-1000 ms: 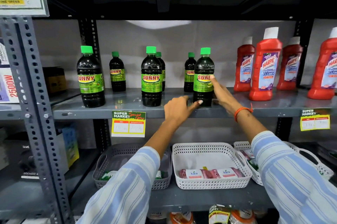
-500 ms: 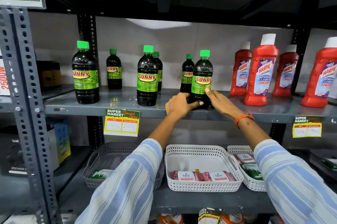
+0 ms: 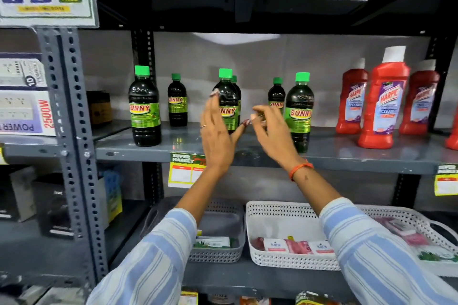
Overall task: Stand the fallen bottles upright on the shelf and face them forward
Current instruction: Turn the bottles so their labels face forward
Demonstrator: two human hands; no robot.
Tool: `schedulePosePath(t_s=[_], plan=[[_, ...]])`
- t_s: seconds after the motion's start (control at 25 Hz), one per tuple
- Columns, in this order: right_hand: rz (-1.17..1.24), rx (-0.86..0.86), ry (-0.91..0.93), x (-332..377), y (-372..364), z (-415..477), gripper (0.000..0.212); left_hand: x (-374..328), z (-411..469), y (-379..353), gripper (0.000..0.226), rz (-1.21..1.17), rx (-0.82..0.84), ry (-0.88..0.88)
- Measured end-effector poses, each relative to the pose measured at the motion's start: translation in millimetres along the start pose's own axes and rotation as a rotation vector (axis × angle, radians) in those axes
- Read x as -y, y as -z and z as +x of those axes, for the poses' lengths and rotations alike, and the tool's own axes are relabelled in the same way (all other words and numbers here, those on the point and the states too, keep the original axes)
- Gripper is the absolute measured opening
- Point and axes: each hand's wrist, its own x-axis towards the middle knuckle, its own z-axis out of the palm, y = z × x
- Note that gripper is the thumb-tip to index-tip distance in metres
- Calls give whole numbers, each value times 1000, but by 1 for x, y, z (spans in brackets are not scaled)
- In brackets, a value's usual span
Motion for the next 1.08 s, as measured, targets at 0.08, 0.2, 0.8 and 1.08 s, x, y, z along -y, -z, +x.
schedulePosePath(t_s=[0.08,0.2,0.8,1.08], plan=[[105,278,-207,14,-22,8,47,32,11,17,102,-20,179,177],[141,500,-367,12,-42,18,57,63,26,34,80,-309,707,428],[256,363,-449,5,-42,8,69,63,21,33,62,-294,694,352],[18,-338,107,64,-71,-5,34,80,7,74,87,132,22,145]])
